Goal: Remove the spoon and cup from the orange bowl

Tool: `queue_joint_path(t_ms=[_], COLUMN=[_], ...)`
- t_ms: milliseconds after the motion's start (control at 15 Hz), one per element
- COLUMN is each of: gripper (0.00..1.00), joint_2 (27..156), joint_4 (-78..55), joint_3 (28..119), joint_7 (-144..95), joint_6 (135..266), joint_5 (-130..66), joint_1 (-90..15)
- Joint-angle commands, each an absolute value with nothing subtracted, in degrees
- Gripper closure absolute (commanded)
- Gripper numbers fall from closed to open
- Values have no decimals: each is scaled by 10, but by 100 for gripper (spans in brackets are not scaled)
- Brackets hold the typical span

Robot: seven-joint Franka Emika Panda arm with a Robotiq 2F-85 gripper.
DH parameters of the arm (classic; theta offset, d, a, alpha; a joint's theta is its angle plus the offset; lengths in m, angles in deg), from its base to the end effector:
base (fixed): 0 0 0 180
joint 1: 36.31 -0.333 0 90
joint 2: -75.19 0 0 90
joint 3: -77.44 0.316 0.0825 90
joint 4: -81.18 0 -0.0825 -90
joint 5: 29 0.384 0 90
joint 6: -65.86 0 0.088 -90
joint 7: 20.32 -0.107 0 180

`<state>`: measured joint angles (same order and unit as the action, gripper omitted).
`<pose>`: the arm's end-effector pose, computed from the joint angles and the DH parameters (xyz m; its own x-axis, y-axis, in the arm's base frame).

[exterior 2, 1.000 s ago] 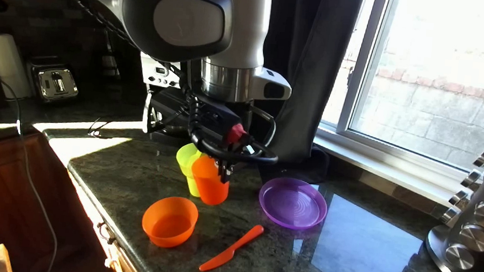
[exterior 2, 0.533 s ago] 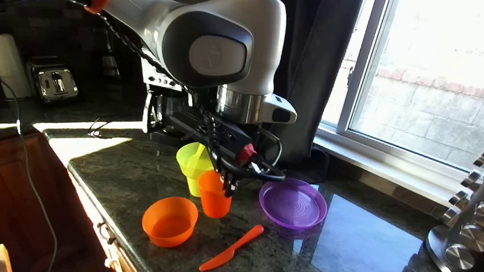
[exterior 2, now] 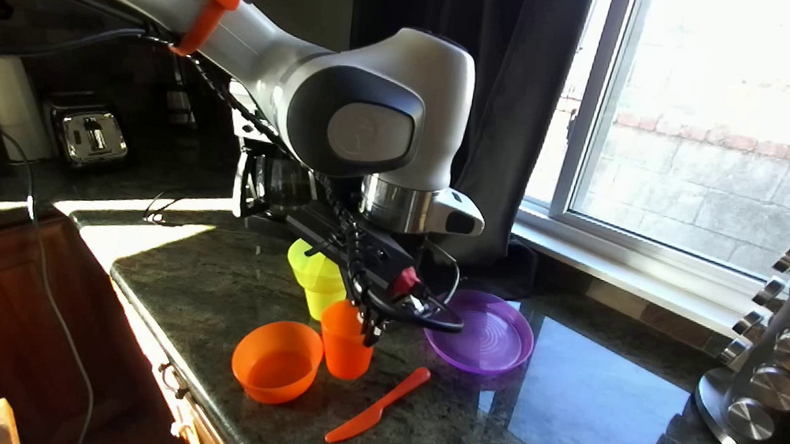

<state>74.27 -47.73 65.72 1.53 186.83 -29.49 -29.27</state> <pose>0.4781 -0.1629 0.3618 0.9915 0.0610 -0.1150 0.0565 -0.9975 -0.0424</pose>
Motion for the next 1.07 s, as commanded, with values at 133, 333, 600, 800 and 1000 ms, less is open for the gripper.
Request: queue_joint_path(t_ms=[133,333,600,800,1000], gripper=[99,99,70,50,28], joint_2=[769,775,784,789,792], joint_4=[-466,-466,-462,-457,-453], joint_3=[666,667,668,669,668], joint_7=[-5,-10,-20,-25,-27], joint_6=[1876,1881,1893,1893,1891], joint_5=[-280,-279,-277,-275,-271], joint_1=[-284,-283,-281,-280,-279])
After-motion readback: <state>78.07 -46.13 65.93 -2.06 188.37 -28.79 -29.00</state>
